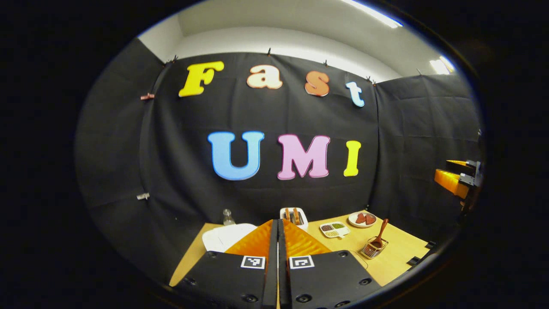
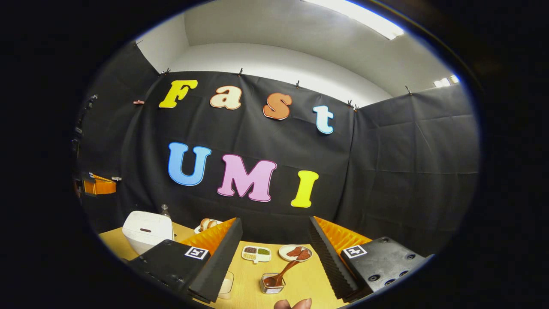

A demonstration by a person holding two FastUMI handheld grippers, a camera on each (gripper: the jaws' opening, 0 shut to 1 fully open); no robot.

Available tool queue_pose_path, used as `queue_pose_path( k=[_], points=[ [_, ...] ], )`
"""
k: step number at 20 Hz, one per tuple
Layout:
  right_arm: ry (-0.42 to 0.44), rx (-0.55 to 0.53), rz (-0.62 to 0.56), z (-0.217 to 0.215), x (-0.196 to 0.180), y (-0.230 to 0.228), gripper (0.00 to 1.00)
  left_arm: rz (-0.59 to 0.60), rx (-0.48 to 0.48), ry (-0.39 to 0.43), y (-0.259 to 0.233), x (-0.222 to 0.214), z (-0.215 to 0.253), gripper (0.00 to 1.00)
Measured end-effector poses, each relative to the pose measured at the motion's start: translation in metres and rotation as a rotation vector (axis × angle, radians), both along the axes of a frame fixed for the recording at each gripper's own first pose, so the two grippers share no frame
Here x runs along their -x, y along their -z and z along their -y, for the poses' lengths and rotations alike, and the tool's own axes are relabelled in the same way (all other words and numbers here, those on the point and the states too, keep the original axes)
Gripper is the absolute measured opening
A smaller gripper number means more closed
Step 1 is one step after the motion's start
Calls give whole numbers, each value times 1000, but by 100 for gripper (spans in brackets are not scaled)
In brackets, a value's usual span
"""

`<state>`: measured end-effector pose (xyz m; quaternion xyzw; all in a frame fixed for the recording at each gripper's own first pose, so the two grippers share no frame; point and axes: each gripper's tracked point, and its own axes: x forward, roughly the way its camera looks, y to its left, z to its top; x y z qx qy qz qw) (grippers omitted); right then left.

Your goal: Close the left gripper, press the button to open the rice cooker; take a wooden spoon from the chopstick holder with the right hand, scoop a spoonful of rice and pour it into the rice cooker, then put the wooden spoon back into the chopstick holder.

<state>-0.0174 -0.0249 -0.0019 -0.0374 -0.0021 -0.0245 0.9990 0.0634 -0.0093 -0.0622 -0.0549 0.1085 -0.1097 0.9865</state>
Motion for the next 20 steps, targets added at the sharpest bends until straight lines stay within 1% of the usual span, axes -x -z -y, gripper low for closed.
queue_pose_path(
  k=[2, 4, 7, 12, 16, 20],
  points=[
    [16, 10, 2, 9, 1, 0, 97, -105, 30, 28, 31, -26, -5, 6],
    [38, 11, -3, 17, 3, 2, 97, -179, 35, 48, 61, -53, -10, 6],
    [73, 41, -17, 28, 6, 9, 98, -304, 56, 72, 103, -81, -13, 6],
    [112, 62, -36, 41, 10, 19, 97, -458, -4, 36, 166, -116, -30, 6],
    [162, 61, -51, 58, 13, 24, 97, -530, -15, 5, 200, -129, -37, 6],
    [188, 69, -68, 67, 14, 31, 97, -585, -2, 23, 220, -130, -29, 6]
  ],
)
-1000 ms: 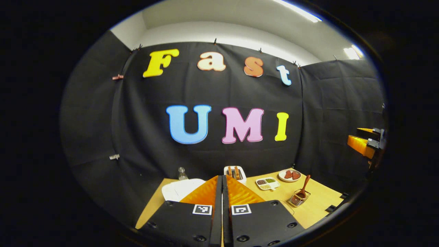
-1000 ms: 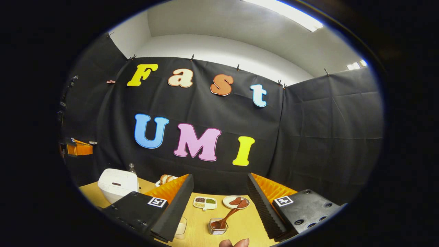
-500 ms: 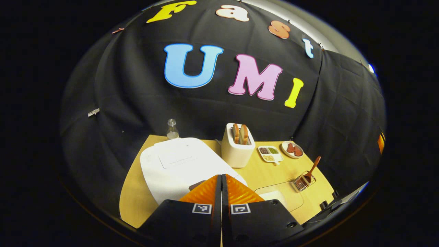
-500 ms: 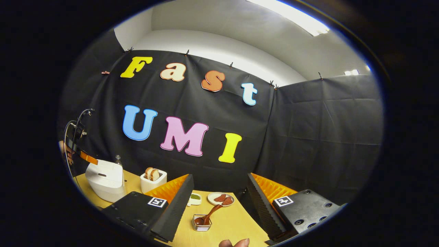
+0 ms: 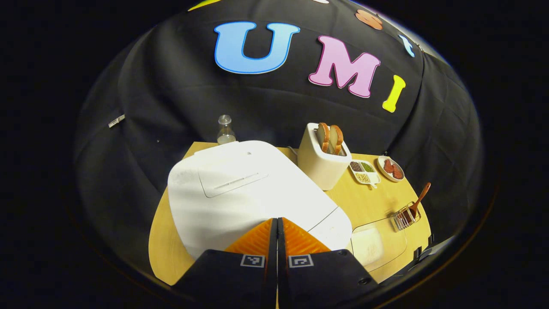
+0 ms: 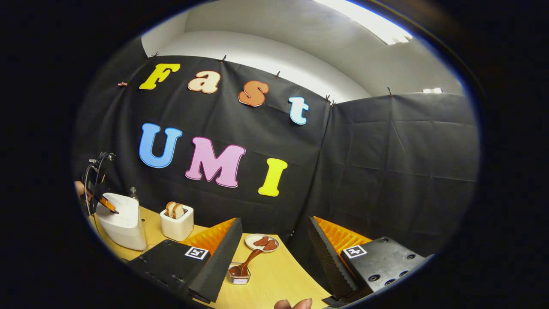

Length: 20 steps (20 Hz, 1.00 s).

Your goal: Close the left gripper, press the button to open the rice cooker; take a wooden spoon from the chopstick holder with the right hand, scoop a spoonful of rice and pour it into the rice cooker, then put the wooden spoon back into the chopstick holder.

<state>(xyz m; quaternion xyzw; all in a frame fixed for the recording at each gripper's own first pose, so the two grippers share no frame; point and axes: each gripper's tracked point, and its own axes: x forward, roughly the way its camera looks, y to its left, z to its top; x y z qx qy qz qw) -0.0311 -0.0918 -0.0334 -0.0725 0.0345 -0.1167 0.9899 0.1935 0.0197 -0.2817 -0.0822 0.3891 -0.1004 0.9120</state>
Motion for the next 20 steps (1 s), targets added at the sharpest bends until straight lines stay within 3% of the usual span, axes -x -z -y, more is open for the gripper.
queue_pose_path(
  k=[8, 11, 15, 20],
  points=[
    [6, 0, -12, 0, 0, 6, 97, -25, -28, 19, 2, -1, -1, 7],
    [7, -3, -6, 1, 1, 4, 97, 104, -61, -4, -33, -8, -6, 7],
    [6, -10, -13, 4, 3, 8, 97, 379, -119, -90, -109, -22, -28, 7],
    [-13, -31, -16, -3, 7, 9, 97, 583, -58, -200, -173, -9, -48, 8]
  ],
)
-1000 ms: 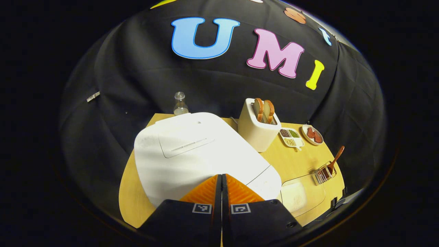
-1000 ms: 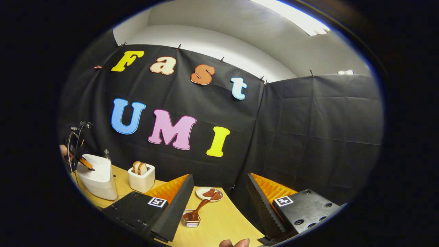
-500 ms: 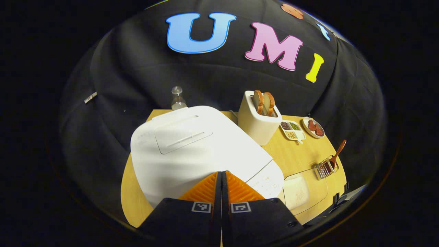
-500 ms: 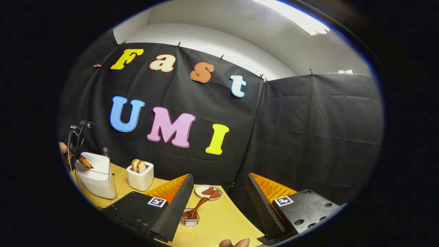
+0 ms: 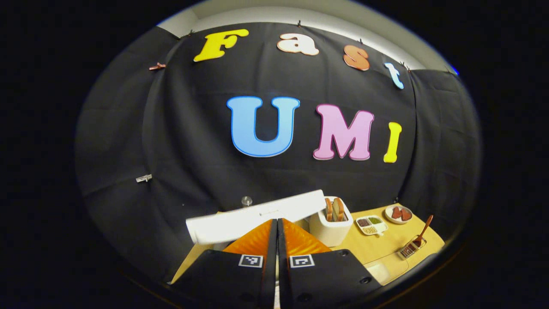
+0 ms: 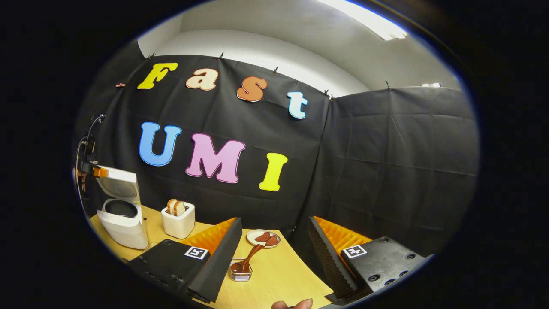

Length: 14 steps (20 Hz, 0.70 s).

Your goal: Close the left gripper, press the button to open the rice cooker; take a wooden spoon from the chopstick holder with the right hand, scoop a spoonful of rice and pour it into the rice cooker, then put the wooden spoon back into the chopstick holder.

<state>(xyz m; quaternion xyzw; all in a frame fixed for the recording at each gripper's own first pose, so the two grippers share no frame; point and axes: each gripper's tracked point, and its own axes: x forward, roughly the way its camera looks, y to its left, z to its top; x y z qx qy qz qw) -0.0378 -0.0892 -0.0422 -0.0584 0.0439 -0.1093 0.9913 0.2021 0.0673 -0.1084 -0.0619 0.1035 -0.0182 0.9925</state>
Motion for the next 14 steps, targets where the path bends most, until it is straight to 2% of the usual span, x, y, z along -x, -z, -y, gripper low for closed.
queue_pose_path(
  k=[1, 3, 4, 5, 6, 7, 11, 14],
  points=[
    [-8, 3, 3, -2, 0, -1, 97, 33, 17, -15, -8, 2, -3, 13],
    [-21, 13, 7, -6, 2, -2, 97, 79, 29, -44, -19, 12, -7, 57],
    [-25, 17, 8, -7, 4, -3, 97, 94, 21, -48, -24, 18, -9, 70],
    [-28, 18, 10, -7, 6, -3, 97, 104, 9, -61, -26, 25, -10, 88],
    [-35, 12, 11, -8, 6, -3, 97, 109, -1, -66, -29, 32, -11, 94],
    [-46, 1, 7, -12, 6, -1, 97, 121, -4, -68, -34, 38, -10, 96],
    [-86, -33, -25, -19, 6, 13, 97, 141, -13, -77, -48, 70, -5, 95],
    [-165, -43, -35, -33, 1, 24, 98, 131, -44, -90, -51, 93, 0, 95]
  ],
)
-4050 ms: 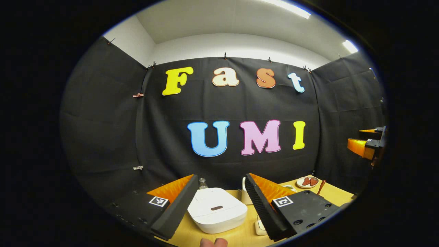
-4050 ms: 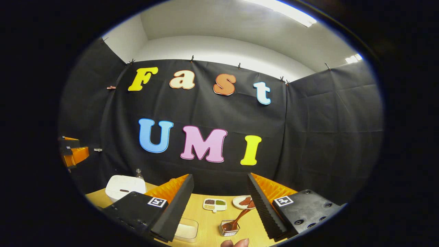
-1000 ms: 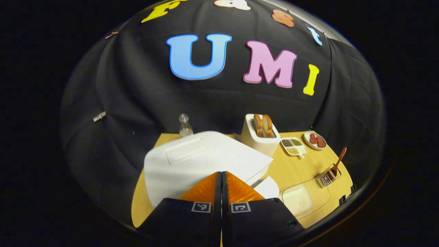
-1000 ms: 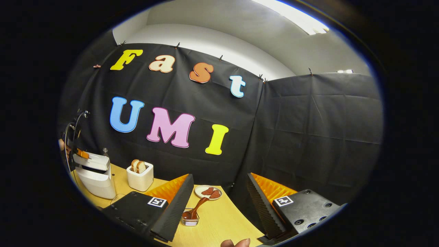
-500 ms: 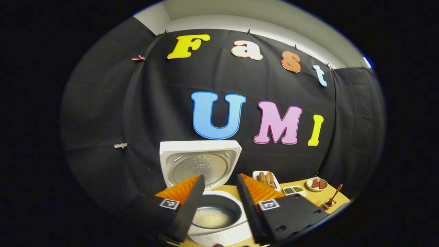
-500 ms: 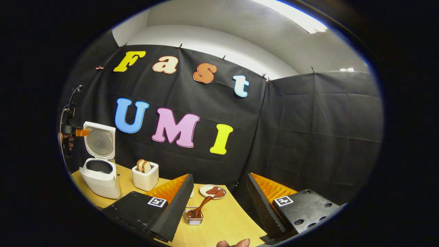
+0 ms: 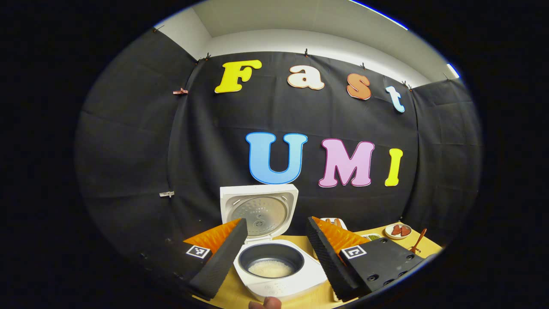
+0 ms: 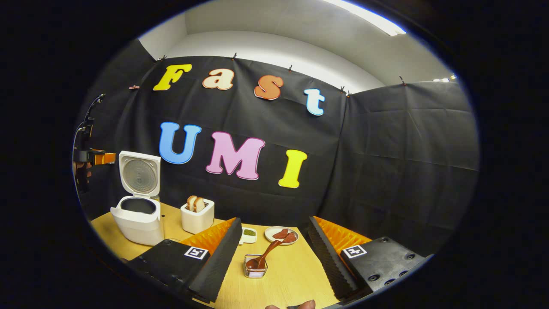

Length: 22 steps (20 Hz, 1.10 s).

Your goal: Close the left gripper, press the button to open the rice cooker; take a wooden spoon from the chopstick holder with the right hand, scoop a spoonful of rice and pour it into the rice cooker, then put the wooden spoon back into the chopstick holder.

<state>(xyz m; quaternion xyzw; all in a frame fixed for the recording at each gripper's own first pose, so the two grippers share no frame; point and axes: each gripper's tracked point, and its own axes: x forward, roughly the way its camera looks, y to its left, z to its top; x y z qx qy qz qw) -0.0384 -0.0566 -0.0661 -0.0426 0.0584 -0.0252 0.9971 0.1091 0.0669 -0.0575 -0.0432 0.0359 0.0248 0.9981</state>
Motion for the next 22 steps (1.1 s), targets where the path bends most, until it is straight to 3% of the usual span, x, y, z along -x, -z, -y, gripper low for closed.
queue_pose_path(
  k=[6, 14, 18, 22],
  points=[
    [-99, -118, -53, 4, -30, 45, 97, -9, 28, 39, -6, 41, 41, 96],
    [-135, -462, -292, 34, -99, 173, 98, -68, 27, 15, 5, 72, 87, 95],
    [-165, -456, -389, 46, -130, 239, 98, -118, 57, -9, 21, 79, 117, 96],
    [-209, -479, -462, 45, -164, 293, 96, -170, 26, -44, 32, 82, 131, 95]
  ],
)
